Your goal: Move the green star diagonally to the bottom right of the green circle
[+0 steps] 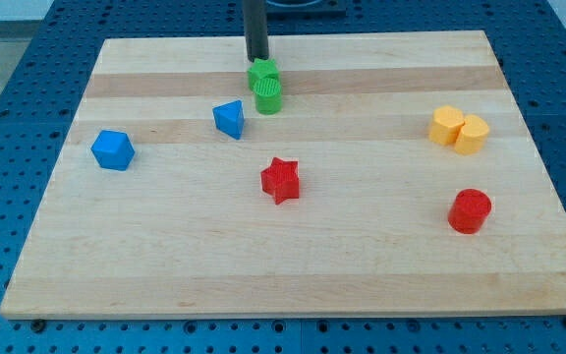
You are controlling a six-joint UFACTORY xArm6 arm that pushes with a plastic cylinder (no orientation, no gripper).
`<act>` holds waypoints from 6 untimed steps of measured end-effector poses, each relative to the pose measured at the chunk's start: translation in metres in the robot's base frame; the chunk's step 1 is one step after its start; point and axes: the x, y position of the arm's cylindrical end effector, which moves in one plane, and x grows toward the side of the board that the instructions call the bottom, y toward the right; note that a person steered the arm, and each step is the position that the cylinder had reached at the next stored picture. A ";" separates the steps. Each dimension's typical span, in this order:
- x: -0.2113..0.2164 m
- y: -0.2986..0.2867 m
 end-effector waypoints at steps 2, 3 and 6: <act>0.036 -0.029; 0.036 -0.024; 0.098 0.107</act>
